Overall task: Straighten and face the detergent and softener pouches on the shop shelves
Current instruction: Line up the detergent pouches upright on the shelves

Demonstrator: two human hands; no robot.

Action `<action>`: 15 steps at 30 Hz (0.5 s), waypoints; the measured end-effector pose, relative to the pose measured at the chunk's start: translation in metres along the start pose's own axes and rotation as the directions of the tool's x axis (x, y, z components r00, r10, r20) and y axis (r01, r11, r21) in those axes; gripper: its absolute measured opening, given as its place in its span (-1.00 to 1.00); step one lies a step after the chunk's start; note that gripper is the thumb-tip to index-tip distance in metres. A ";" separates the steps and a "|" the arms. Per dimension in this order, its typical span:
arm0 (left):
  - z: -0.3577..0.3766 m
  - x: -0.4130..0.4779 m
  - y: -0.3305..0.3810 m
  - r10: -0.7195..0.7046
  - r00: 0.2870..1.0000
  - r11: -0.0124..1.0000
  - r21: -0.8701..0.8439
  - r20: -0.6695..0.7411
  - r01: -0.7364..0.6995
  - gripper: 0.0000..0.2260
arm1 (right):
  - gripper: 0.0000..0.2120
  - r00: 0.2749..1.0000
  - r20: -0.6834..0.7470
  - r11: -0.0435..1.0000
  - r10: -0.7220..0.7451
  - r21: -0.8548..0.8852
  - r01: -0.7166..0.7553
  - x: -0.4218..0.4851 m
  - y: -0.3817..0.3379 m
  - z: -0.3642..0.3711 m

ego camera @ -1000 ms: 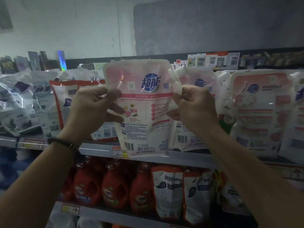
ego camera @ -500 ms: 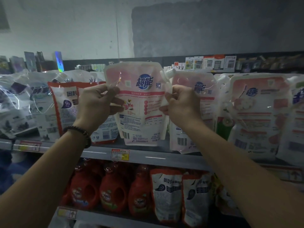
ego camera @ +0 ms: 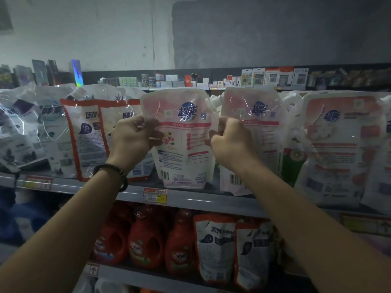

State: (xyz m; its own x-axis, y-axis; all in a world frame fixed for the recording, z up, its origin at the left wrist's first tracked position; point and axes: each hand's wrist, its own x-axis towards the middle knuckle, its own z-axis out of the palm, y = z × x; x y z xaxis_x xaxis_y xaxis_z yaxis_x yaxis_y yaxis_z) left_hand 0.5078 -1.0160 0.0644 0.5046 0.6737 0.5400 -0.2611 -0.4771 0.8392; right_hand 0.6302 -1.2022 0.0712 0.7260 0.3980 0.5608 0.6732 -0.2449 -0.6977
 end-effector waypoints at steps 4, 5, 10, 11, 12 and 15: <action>0.005 0.000 -0.006 0.023 0.999 0.998 0.054 -0.027 -0.022 -0.77 | -0.89 0.999 0.034 0.984 0.037 0.174 -0.043 -0.008 -0.004 -0.007; 0.006 0.000 -0.006 0.018 1.000 0.997 0.073 -0.022 -0.016 -0.76 | -0.85 0.998 0.048 0.975 0.052 0.214 -0.061 -0.009 -0.005 -0.007; 0.008 0.002 -0.006 -0.017 1.000 0.983 0.183 -0.006 0.018 -0.82 | -0.87 0.991 0.083 0.916 0.106 0.379 -0.130 -0.010 -0.008 -0.009; 0.009 0.001 -0.005 -0.018 1.000 0.981 0.192 -0.010 0.019 -0.84 | -0.90 0.989 0.084 0.903 0.118 0.404 -0.142 -0.009 -0.008 -0.011; 0.009 0.001 -0.005 -0.023 1.000 0.980 0.196 -0.015 0.025 -0.82 | -0.88 0.989 0.082 0.897 0.127 0.417 -0.149 -0.009 -0.009 -0.012; 0.011 -0.002 -0.006 -0.051 0.998 0.984 0.169 -0.021 0.054 -0.66 | -0.65 0.990 0.051 0.901 0.129 0.410 -0.138 -0.007 -0.012 -0.012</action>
State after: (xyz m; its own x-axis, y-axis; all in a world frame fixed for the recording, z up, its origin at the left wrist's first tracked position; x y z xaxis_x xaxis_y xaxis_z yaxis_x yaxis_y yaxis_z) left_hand 0.5172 -1.0207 0.0571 0.4996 0.7089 0.4979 -0.0905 -0.5289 0.8439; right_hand 0.6183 -1.2131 0.0809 0.7984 0.4076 0.4431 0.4492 0.0869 -0.8892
